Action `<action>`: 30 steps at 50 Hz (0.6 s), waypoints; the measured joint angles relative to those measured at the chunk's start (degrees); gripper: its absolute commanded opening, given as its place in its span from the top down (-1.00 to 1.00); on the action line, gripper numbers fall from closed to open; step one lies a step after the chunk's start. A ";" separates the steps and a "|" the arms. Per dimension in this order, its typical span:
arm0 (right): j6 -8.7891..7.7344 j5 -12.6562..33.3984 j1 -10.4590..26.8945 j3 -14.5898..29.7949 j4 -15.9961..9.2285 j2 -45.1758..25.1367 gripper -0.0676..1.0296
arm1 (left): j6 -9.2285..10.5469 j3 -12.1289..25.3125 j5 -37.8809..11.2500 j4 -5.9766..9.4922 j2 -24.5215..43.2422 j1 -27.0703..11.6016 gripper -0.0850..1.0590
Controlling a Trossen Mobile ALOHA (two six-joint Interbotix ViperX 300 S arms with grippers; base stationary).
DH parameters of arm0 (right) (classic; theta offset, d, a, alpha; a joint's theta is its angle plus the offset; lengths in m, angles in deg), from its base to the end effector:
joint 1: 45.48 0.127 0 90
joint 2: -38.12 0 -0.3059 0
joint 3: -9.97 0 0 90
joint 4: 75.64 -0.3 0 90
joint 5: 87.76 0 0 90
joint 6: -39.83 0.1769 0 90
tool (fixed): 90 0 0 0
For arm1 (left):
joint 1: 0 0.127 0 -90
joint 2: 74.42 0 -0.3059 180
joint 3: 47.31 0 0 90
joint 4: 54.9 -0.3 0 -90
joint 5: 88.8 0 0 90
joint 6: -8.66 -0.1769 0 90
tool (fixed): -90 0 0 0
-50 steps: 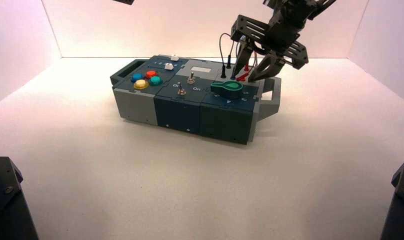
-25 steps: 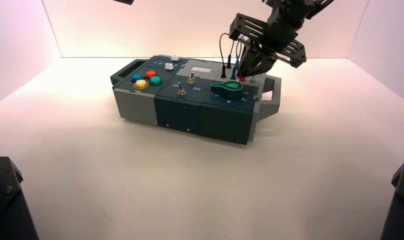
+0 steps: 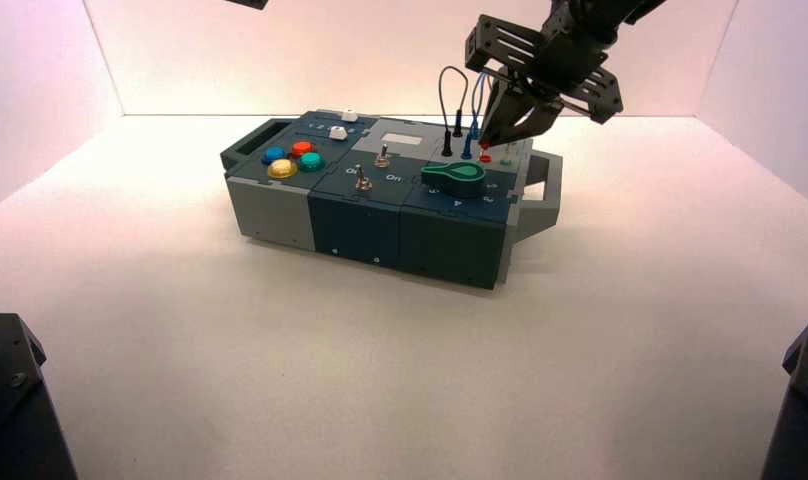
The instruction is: Insert the red wire.
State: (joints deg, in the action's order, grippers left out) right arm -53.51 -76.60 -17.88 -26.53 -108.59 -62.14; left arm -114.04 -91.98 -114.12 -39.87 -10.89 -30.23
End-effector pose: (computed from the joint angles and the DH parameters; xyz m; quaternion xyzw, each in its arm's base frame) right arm 0.3086 0.1823 0.0633 0.1271 0.5117 0.1309 0.8396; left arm 0.2301 -0.1568 0.1878 0.2207 0.3033 -0.3474 0.8594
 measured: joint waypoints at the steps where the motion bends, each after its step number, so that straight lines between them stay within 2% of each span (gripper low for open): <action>1: 0.00 0.09 0.00 0.00 0.53 0.26 0.92 | 0.09 0.00 0.00 0.09 0.00 0.09 0.91; 10: -0.09 -0.09 0.00 -0.09 4.31 0.62 0.92 | 1.41 0.00 0.00 0.44 0.00 0.09 0.91; 14: 0.00 -0.09 0.00 -0.26 4.83 0.70 0.92 | 1.41 0.00 0.00 0.44 0.00 0.00 0.91; 17: -0.09 -0.35 0.00 -0.70 6.86 0.97 0.92 | 1.58 0.00 0.00 0.53 0.00 0.09 0.91; 18: -0.09 -0.70 0.00 -0.88 8.26 1.05 0.92 | 1.76 0.00 0.00 0.62 0.00 0.00 0.91; 19: -0.09 -0.70 0.00 -0.88 8.26 1.05 0.92 | 1.76 0.00 -0.09 0.62 0.00 0.00 0.91; 21: -0.09 -1.23 0.00 -1.41 10.55 1.49 0.92 | 2.20 0.09 -0.26 0.79 0.00 0.09 0.91; 24: -0.09 -1.23 0.00 -1.41 10.55 1.49 0.92 | 2.20 0.18 -0.26 0.79 0.00 0.09 0.91; 25: -0.09 -1.49 0.00 -1.49 11.25 1.58 0.92 | 2.37 0.26 -0.44 0.88 0.09 0.00 0.91; 26: -0.09 -2.20 0.00 -1.93 13.10 2.02 0.92 | 2.72 0.62 -0.88 1.05 0.18 0.09 0.91; 30: -0.09 -3.43 0.09 -2.37 15.56 2.72 0.92 | 2.81 1.05 -1.67 1.23 0.62 0.00 0.91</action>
State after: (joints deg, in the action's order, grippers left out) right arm -53.59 -80.03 -17.79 -28.90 -93.04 -59.42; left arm -111.23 -90.92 -115.79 -38.64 -10.28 -30.23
